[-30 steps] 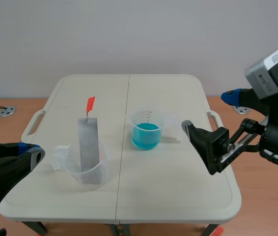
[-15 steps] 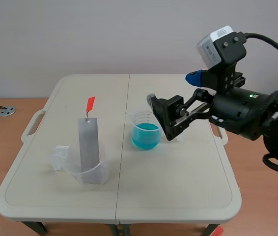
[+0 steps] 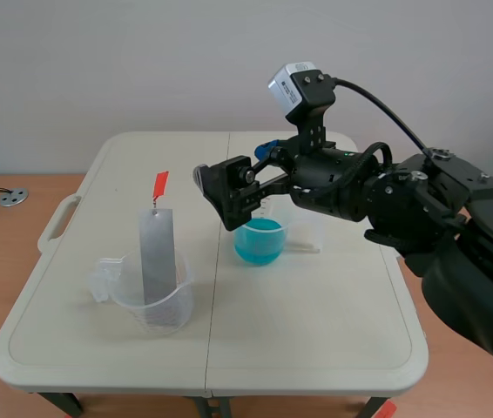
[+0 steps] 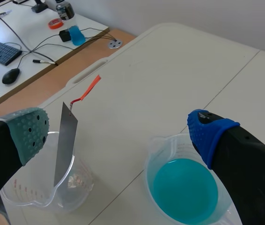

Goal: Hold the metal plate by the orange handle, dip it into the blue solution, take it out and point at it, then put the plate back in the beaker on the left.
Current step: 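Lift the metal plate out of the left beaker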

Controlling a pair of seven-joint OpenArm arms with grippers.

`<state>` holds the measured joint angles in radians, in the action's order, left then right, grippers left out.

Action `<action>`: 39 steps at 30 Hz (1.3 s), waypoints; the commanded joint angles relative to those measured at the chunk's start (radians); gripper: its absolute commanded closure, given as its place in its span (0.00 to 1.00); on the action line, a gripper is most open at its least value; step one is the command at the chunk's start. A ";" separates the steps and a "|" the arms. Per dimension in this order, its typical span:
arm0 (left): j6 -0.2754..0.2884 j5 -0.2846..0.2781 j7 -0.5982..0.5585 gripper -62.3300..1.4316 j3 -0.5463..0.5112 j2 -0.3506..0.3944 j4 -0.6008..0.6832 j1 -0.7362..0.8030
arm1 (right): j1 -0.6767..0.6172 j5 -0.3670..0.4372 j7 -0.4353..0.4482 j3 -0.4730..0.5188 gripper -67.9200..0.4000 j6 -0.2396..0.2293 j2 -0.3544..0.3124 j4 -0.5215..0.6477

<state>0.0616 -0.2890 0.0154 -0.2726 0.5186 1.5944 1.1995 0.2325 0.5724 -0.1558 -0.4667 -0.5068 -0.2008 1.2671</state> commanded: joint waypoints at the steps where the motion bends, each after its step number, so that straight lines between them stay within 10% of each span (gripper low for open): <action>1: 0.020 -0.006 -0.011 0.95 0.005 -0.023 -0.010 -0.003 | 0.046 0.036 0.004 0.002 0.10 -0.019 0.014 -0.009; 21: 0.047 -0.005 -0.018 0.95 0.189 -0.108 -0.267 -0.003 | 0.330 0.327 -0.364 -0.041 0.11 -0.070 0.210 -0.378; 39: 0.047 -0.005 -0.014 0.95 0.206 -0.108 -0.280 -0.028 | 0.452 0.383 -0.376 -0.045 0.21 -0.089 0.288 -0.623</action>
<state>0.1055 -0.2920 0.0071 -0.0612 0.4129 1.3087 1.1568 0.6506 0.9360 -0.5438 -0.5148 -0.5884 0.0780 0.6178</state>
